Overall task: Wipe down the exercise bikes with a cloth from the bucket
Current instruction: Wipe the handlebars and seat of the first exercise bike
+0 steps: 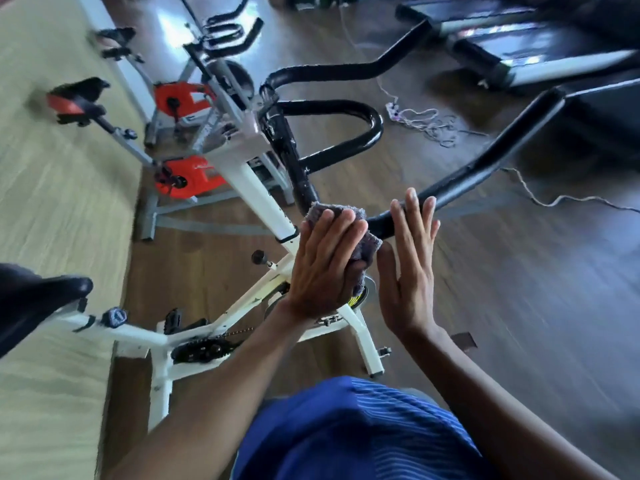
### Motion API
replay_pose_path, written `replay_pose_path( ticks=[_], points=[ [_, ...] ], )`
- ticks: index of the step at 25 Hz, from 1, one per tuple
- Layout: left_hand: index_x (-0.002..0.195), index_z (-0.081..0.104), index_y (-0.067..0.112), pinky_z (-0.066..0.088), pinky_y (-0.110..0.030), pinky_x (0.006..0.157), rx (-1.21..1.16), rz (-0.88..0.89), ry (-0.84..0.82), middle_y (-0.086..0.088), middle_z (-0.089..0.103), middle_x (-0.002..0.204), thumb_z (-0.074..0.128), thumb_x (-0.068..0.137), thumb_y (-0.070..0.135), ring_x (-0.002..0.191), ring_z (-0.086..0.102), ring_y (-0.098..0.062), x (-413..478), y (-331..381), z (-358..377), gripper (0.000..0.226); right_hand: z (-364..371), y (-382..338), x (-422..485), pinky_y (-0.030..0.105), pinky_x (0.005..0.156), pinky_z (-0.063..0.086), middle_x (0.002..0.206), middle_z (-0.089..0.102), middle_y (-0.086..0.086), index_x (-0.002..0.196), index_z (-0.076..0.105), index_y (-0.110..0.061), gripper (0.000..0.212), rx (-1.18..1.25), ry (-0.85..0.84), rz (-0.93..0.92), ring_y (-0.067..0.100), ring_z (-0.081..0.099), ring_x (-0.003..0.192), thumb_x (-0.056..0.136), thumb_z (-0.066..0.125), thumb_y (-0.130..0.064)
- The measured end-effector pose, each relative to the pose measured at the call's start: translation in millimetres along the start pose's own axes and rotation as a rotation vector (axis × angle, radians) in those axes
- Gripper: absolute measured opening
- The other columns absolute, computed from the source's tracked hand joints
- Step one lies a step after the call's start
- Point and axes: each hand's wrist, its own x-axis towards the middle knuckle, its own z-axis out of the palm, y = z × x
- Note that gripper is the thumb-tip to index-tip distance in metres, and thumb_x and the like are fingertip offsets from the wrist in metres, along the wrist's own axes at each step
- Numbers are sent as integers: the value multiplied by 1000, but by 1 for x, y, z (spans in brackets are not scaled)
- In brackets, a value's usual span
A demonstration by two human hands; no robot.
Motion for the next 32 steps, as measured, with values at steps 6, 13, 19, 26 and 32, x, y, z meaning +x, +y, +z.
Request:
replay_pose_path(
  ticks=[6, 13, 19, 26, 32],
  points=[
    [154, 25, 20, 15, -42, 122, -273, 164, -17, 7, 11, 165, 28, 106, 36, 152, 12, -15, 0, -42, -3, 51, 33, -33, -19, 42, 127, 4, 161, 22, 11, 152, 27, -1, 52, -185, 178, 151, 24, 11, 154, 110, 33, -30],
    [156, 21, 17, 18, -44, 122, -528, 274, 36, 5, 12, 165, 34, 105, 34, 152, 14, -17, 2, -80, 13, 56, 48, -51, -21, 47, 125, 20, 163, 20, 18, 153, 26, 3, 58, -311, 245, 260, 33, 18, 153, 107, 40, -30],
    [157, 17, 18, 14, -45, 123, -649, 333, 3, 5, 9, 166, 33, 105, 35, 152, 12, -18, 9, -112, 25, 57, 61, -59, -16, 36, 126, 17, 163, 19, 22, 153, 24, 5, 64, -328, 315, 315, 34, 16, 154, 108, 33, -40],
    [157, 15, 18, 15, -49, 122, -706, 341, -23, 4, 11, 166, 29, 104, 36, 152, 13, -20, 23, -159, 52, 58, 74, -69, -11, 33, 125, 15, 163, 16, 20, 153, 20, 3, 67, -344, 382, 370, 31, 15, 154, 108, 28, -46],
    [155, 21, 12, 16, -54, 120, -680, 289, -60, -4, 15, 164, 31, 103, 34, 152, 12, -24, 34, -184, 57, 57, 75, -69, -12, 34, 126, 15, 165, 14, 16, 154, 17, 0, 66, -367, 365, 378, 30, 14, 155, 107, 30, -45]
  ],
)
